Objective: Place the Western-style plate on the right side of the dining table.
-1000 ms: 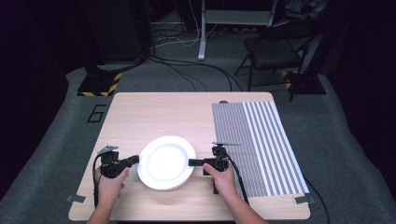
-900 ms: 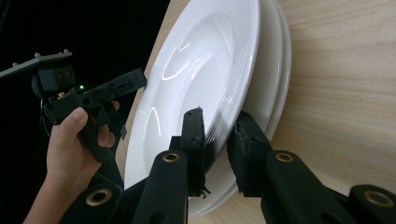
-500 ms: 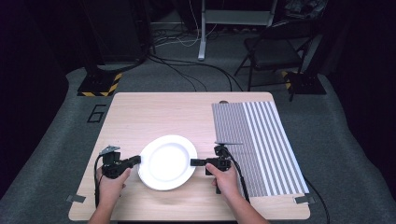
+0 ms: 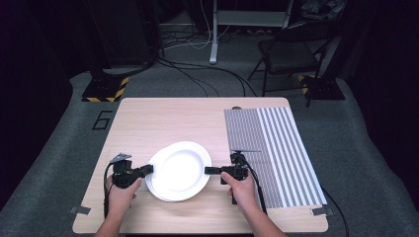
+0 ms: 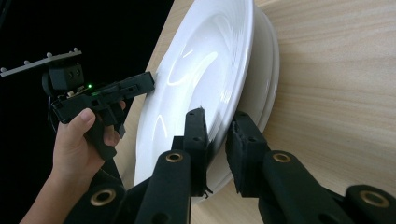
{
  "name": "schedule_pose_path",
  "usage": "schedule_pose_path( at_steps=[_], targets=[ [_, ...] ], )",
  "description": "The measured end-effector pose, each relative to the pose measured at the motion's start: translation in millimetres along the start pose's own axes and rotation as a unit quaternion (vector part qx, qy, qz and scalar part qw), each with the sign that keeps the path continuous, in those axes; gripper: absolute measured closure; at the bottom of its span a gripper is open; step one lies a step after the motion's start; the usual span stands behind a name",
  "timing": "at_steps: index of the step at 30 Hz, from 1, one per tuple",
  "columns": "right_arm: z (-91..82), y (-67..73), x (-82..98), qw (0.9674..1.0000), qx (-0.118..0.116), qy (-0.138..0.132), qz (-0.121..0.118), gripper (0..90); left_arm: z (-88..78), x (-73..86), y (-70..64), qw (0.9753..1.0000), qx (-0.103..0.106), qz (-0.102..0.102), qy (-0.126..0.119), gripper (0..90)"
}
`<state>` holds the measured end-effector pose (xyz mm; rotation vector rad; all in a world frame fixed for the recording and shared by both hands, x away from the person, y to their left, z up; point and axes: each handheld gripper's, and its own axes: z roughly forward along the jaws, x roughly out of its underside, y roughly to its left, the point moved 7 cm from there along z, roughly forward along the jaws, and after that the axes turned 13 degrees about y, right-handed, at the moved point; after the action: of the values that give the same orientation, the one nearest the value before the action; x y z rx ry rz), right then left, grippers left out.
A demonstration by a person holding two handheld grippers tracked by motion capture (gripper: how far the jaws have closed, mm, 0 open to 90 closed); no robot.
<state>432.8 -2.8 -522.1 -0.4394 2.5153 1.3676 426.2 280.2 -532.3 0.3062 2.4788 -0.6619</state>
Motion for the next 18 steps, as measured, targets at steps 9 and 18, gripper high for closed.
schedule_pose_path(
  at_steps=[9, 18],
  targets=[
    [-9.0, 2.8, -0.5, 0.9999, -0.006, -0.010, 0.002, 78.6, 6.8, -1.8, -5.5, 0.9999, 0.009, 0.004, 0.005, 77.8],
    [-13.8, 5.2, 2.5, 0.9998, 0.007, -0.015, -0.008, 79.2, 11.2, -4.2, -9.6, 0.9996, 0.029, 0.000, 0.004, 69.8]
  ],
)
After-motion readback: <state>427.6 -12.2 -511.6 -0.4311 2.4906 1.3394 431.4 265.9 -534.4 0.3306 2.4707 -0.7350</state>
